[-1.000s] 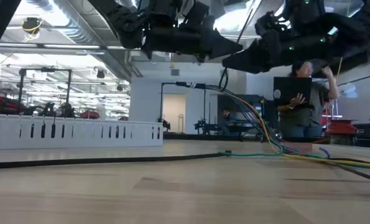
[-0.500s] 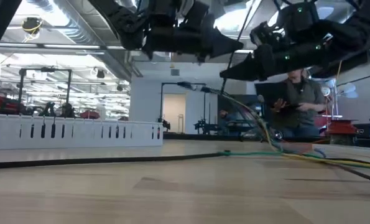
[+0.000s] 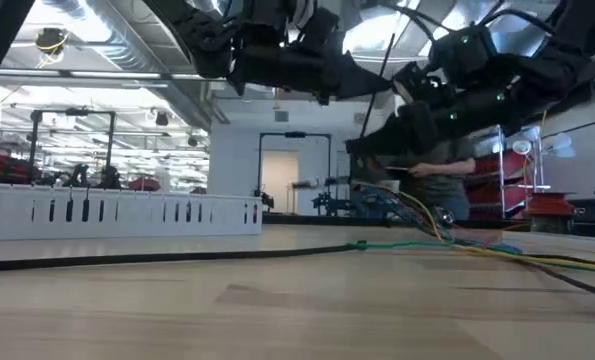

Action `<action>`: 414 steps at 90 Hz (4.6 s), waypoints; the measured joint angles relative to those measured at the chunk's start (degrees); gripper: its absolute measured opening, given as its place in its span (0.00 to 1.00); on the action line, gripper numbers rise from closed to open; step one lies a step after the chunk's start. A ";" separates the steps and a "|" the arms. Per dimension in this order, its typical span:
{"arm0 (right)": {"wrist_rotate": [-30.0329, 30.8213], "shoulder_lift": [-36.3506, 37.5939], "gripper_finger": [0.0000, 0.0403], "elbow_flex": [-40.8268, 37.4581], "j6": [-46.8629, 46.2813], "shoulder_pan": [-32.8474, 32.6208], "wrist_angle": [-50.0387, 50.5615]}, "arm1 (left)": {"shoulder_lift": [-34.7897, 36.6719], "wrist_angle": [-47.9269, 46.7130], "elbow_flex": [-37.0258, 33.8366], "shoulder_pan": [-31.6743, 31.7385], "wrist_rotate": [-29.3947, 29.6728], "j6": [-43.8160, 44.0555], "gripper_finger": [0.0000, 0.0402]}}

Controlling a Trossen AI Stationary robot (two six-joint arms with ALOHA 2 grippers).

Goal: Ziptie cables
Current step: Wrap the top black zip tie on the colored cables

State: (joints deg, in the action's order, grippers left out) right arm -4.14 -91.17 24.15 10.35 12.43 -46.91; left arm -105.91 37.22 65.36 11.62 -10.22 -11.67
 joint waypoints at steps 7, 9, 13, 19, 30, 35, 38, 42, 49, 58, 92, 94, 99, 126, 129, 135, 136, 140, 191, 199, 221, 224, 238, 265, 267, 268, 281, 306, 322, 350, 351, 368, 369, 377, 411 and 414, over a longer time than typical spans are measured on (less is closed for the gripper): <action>0.02 -0.89 0.00 -0.03 -0.02 0.00 -0.50 | 0.00 -0.92 0.00 0.00 0.01 -0.62 0.00; 0.02 -0.97 0.00 -0.03 -0.02 0.00 -0.47 | 0.00 -1.05 0.00 0.02 0.00 -0.80 0.00; 0.00 -1.13 0.00 -0.03 0.04 0.00 -0.47 | 0.00 -1.63 0.01 0.00 0.02 -1.21 0.00; -0.01 -1.33 0.00 -0.05 0.05 -0.02 -0.39 | 0.16 -3.67 0.17 0.00 0.00 -1.72 0.00; -0.02 -1.50 0.00 -0.14 0.10 -0.02 0.06 | 2.75 -12.17 0.44 0.57 -0.13 -1.89 0.00; -0.01 -1.45 0.00 -0.11 0.09 -0.02 0.15 | 5.58 -16.00 0.45 1.02 0.27 -1.84 0.01; 0.00 -1.47 0.00 -0.13 0.09 -0.02 0.62 | 6.52 -16.77 0.73 1.22 1.18 -1.66 0.01; 0.00 -1.67 0.00 -0.36 0.11 -0.02 1.72 | 7.06 -17.41 1.31 1.70 2.08 -0.98 0.03; 0.00 -1.79 0.00 -0.46 0.11 -0.02 1.88 | 6.90 -21.51 0.94 2.30 2.61 0.93 0.07; 0.00 -1.50 0.00 -0.22 0.26 -0.02 0.64 | 5.91 -26.41 0.39 2.48 3.11 2.24 0.14; 0.02 -1.45 0.00 -0.19 0.44 -0.02 0.82 | 4.44 -29.52 0.77 2.25 -1.66 2.40 0.31; 0.02 -1.45 0.00 -0.19 0.47 -0.02 0.75 | 4.32 -29.45 0.78 2.25 -1.67 2.32 0.31; 0.02 -1.45 0.00 -0.13 0.55 -0.02 0.52 | 2.84 -27.66 0.63 2.25 -1.85 2.23 0.32; 0.15 -1.34 0.00 -0.05 0.59 -0.02 0.49 | -2.01 -19.78 0.48 0.93 -1.68 2.70 0.32; 0.17 -1.34 0.00 -0.07 0.59 -0.02 0.50 | -2.45 -18.77 0.48 0.68 -1.68 2.69 0.32; 0.26 -1.34 0.00 -0.05 0.61 -0.02 0.37 | -2.95 -16.60 0.48 0.31 -1.66 2.48 0.32; 0.26 -1.34 0.00 -0.04 0.60 -0.02 0.37 | -3.07 -16.30 0.51 0.31 -1.66 2.40 0.32; 0.27 -1.34 0.00 -0.10 0.61 -0.02 0.43 | -3.24 -15.93 0.63 0.26 -1.46 1.98 0.31; 0.42 -1.52 0.00 0.19 0.42 -0.09 1.26 | -0.37 -17.06 0.31 -2.14 8.09 -10.09 0.00; 0.39 -3.28 0.00 0.19 0.41 -0.07 1.40 | -0.04 -17.27 0.17 -1.85 8.11 -10.11 0.00; 0.07 -9.00 0.00 0.64 0.42 -0.02 3.03 | 0.99 -15.81 0.22 -0.62 7.89 -10.04 0.00; 0.07 -9.42 0.00 0.80 0.41 -0.02 3.05 | 1.30 -15.83 0.24 -0.40 7.85 -10.03 0.00; 0.07 -9.96 0.00 1.48 -0.46 -0.02 4.36 | 2.00 -15.13 0.51 0.17 7.85 -9.55 0.00; 0.04 -10.09 0.13 1.54 -0.97 -0.02 4.98 | 2.19 -15.12 0.68 0.24 7.89 -6.63 0.00; 0.04 -10.09 0.14 1.65 -1.03 -0.02 5.08 | 2.21 -15.32 0.68 0.24 7.91 -6.46 0.00; 0.04 -10.09 0.15 1.70 -1.05 -0.02 5.13 | 2.25 -15.45 0.68 0.24 7.91 -6.39 0.00; 0.04 -9.45 0.27 2.61 -1.10 -0.02 5.42 | 4.09 -19.44 0.66 0.22 8.01 -6.31 0.03; 0.02 -8.19 0.34 4.73 -1.16 -0.02 5.24 | 11.89 -29.03 0.63 0.17 8.39 -5.25 0.22; 0.02 -8.18 0.34 5.41 -1.14 -0.02 5.69 | 14.58 -35.00 0.63 0.16 10.07 -6.59 0.27; 5.63 2.57 0.34 5.89 -1.20 -0.02 12.74 | 15.69 -47.67 0.57 0.54 13.92 -4.00 0.27; 6.16 3.08 0.34 5.93 -1.20 -0.02 13.05 | 15.69 -47.98 0.57 0.61 13.97 -3.63 0.27; 13.75 6.81 0.34 5.99 -2.67 0.03 17.79 | 15.04 -44.01 -3.44 2.38 14.11 3.92 0.27; 13.94 6.81 0.34 6.00 -2.86 0.09 18.24 | 15.04 -43.33 -3.87 2.53 14.12 4.76 0.27; 13.52 6.68 0.34 5.94 -5.43 1.08 22.39 | 15.04 -37.89 -7.28 3.76 14.04 13.04 0.27; 6.03 6.09 0.34 5.92 -5.37 7.50 26.34 | 3.84 -29.07 -9.93 8.89 12.68 35.96 0.27; 5.97 5.99 0.34 5.93 -5.26 7.84 26.17 | 2.69 -29.01 -9.45 9.55 12.52 36.94 0.27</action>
State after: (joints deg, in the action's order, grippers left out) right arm 1.83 -85.17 30.09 5.09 20.27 -20.74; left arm -103.21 8.21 55.92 21.16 2.31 25.27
